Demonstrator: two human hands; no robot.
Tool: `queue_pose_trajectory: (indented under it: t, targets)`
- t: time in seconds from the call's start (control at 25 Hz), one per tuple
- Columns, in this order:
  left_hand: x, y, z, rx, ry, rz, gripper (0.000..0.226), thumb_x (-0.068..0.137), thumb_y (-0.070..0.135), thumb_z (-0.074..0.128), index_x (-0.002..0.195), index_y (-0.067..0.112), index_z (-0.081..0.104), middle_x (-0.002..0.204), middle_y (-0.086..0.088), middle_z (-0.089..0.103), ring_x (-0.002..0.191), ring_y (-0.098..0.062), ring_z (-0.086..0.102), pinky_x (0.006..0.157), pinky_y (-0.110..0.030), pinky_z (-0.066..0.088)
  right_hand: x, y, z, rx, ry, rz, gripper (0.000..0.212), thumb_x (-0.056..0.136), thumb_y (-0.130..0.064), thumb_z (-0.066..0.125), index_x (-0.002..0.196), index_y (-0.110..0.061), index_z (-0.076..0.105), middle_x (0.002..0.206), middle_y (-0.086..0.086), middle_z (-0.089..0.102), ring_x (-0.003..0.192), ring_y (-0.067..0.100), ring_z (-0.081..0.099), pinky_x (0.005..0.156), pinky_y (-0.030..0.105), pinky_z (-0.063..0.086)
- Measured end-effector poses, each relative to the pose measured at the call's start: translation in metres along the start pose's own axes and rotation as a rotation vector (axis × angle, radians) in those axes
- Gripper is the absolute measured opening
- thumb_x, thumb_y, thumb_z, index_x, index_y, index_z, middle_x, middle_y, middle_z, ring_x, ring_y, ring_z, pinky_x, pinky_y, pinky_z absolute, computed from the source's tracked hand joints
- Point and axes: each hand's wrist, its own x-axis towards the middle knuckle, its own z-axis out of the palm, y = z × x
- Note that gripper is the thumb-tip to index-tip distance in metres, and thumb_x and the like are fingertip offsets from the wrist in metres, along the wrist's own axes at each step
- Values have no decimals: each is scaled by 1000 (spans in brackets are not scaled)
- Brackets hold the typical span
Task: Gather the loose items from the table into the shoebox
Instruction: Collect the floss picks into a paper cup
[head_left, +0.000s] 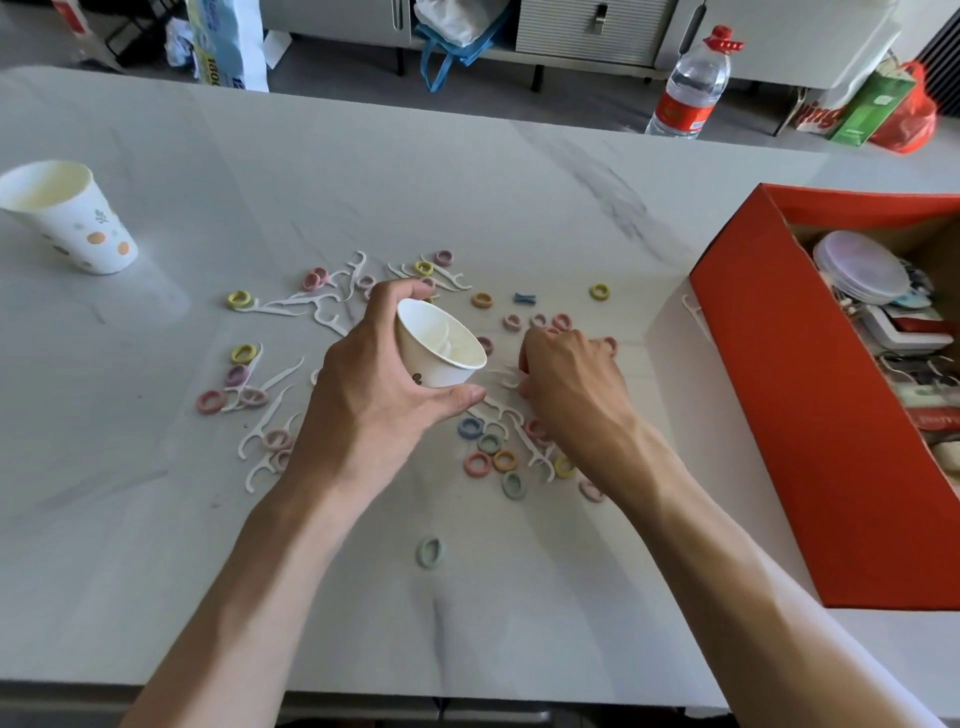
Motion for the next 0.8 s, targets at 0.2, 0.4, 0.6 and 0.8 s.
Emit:
queue_pose_trajectory:
  t: [0.2, 0.4, 0.6, 0.8]
  targets:
    - [1, -1, -1, -2, -6, 8, 74, 59, 32, 93, 121, 30, 52, 94, 26, 59, 84, 1, 54, 70, -3, 37, -2, 12, -11, 294, 133, 50, 18, 85, -12, 65, 103, -15, 67, 96, 8, 70, 89, 28, 64, 76, 37, 50]
    - [-1, -3, -2, 34, -23, 40, 76, 59, 27, 91, 124, 31, 50, 96, 28, 59, 86, 7, 54, 70, -5, 37, -15, 12, -67, 781, 117, -12, 13, 83, -10, 73, 93, -17, 73, 69, 0, 70, 54, 3, 63, 51, 13, 47]
    - [-5, 0, 2, 42, -65, 110, 81, 59, 28, 89, 125, 40, 44, 107, 19, 63, 95, -6, 60, 77, -21, 48, -30, -14, -83, 553, -29, -232, 20, 81, -15, 76, 94, -30, 77, 63, -9, 68, 61, -1, 62, 59, 10, 47]
    - [-6, 4, 2, 3, -64, 118, 84, 57, 28, 89, 125, 45, 44, 111, 25, 63, 97, -1, 61, 77, -20, 48, -32, -24, -74, 543, -51, -262, 28, 82, -22, 74, 108, -34, 70, 80, -17, 66, 73, -10, 59, 66, 2, 41]
